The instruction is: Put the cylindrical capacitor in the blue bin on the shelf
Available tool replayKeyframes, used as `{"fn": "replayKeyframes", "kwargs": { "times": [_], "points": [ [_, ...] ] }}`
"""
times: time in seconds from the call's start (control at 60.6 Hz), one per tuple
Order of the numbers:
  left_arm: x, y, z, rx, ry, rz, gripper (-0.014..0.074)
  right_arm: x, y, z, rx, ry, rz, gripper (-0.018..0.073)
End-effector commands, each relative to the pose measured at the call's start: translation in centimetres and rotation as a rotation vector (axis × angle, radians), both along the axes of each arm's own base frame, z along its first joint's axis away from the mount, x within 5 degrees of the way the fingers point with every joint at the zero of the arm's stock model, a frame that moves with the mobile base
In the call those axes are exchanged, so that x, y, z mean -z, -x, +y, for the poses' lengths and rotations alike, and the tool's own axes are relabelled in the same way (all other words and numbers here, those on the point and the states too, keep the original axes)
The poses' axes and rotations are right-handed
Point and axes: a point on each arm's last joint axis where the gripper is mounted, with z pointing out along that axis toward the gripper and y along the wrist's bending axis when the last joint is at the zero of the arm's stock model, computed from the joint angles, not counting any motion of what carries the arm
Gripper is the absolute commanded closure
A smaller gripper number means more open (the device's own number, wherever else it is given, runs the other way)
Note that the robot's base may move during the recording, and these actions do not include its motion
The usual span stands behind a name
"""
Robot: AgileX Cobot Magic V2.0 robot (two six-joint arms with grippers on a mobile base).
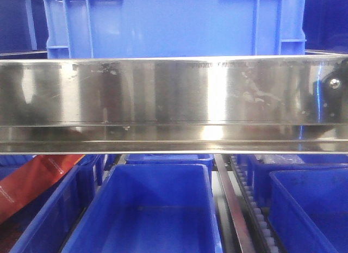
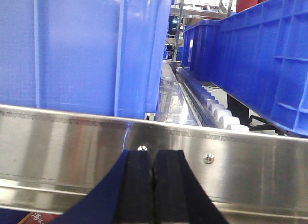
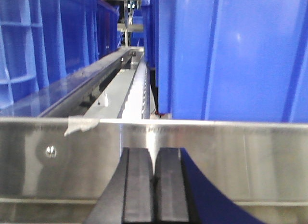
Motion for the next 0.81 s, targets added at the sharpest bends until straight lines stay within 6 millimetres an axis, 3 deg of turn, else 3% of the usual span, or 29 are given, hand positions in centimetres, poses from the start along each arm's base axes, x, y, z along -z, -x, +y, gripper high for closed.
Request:
{"fn": "replayKeyframes", "kwargs": {
  "times": [0.0, 0.793],
  "points": [
    [-0.21, 0.05, -0.01, 0.002, 0.003, -0.022, 0.0707, -0.36, 0.04, -0.10, 0.013, 0.002, -0.049, 0.0727],
    [-0.21, 0.05, -0.01, 0.002, 0.003, -0.022, 0.0707, -0.37, 0.04, -0.10, 0.013, 0.002, -0.051, 0.0727]
  ]
}}
